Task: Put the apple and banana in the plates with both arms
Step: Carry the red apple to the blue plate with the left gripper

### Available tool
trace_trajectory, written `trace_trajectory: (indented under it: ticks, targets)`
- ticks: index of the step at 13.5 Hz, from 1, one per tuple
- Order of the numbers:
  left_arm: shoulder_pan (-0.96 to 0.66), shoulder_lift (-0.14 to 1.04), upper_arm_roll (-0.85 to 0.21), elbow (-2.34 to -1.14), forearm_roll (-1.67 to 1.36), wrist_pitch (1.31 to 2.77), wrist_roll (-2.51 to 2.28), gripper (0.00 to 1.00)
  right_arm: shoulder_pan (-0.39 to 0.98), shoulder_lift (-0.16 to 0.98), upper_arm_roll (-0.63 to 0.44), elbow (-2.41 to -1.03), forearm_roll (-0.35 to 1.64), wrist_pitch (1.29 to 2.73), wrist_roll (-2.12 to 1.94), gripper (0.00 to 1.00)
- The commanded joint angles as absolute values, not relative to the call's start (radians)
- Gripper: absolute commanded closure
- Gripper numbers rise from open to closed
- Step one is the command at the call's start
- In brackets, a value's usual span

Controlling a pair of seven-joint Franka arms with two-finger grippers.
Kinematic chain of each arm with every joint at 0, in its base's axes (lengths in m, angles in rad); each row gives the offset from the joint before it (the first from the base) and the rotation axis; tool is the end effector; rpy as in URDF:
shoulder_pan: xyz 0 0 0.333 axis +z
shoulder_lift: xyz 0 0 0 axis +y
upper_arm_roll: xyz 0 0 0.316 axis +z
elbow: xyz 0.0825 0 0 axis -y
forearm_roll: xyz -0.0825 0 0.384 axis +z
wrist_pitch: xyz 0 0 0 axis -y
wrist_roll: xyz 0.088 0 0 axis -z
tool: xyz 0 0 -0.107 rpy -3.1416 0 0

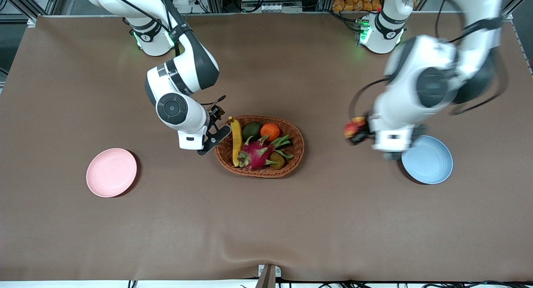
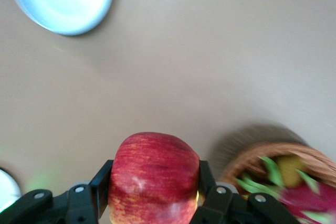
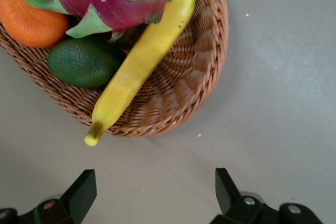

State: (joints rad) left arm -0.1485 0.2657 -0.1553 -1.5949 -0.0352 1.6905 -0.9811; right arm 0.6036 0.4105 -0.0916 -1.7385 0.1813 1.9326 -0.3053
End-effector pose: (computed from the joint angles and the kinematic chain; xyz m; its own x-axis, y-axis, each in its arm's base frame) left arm 0.5955 -0.1810 0.4672 0.7595 0.6320 -0.1543 0.6249 -0.7746 -0.0969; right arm 0.5425 0.3244 0.3271 0.7183 0.6743 -0.1710 0.6515 -0.7383 -0.1746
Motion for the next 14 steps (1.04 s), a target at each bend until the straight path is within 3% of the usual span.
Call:
trace_trajectory:
  ticks: [1, 3, 5, 8, 11, 12, 14]
  targets:
    - [-0.010, 0.247, -0.164, -1.712, -0.006, 1.684, -0.809, 1.00, 0.676, 0.365, -0.098, -1.825, 0.196, 2.037, -0.325, 0.00]
    - [0.076, 0.256, -0.170, -1.796, 0.121, 1.744, -0.781, 1.00, 0.721, 0.373, -0.098, -1.827, 0.195, 2.069, -0.313, 0.00]
    - [0.132, 0.265, -0.169, -1.906, 0.179, 1.895, -0.775, 1.00, 0.750, 0.382, -0.100, -1.845, 0.195, 2.144, -0.301, 0.00]
    - [0.241, 0.375, -0.169, -1.945, 0.215, 2.083, -0.707, 1.00, 0.747, 0.385, -0.098, -1.929, 0.196, 2.278, -0.186, 0.00]
    - [0.293, 0.468, -0.169, -1.933, 0.218, 2.197, -0.672, 1.00, 0.753, 0.385, -0.097, -1.947, 0.198, 2.270, -0.016, 0.00]
    - [0.291, 0.486, -0.169, -1.924, 0.218, 2.198, -0.672, 0.94, 0.762, 0.385, -0.097, -1.954, 0.198, 2.272, 0.026, 0.00]
    - [0.290, 0.509, -0.169, -1.905, 0.219, 2.198, -0.670, 0.33, 0.773, 0.385, -0.097, -1.963, 0.198, 2.275, 0.063, 0.06]
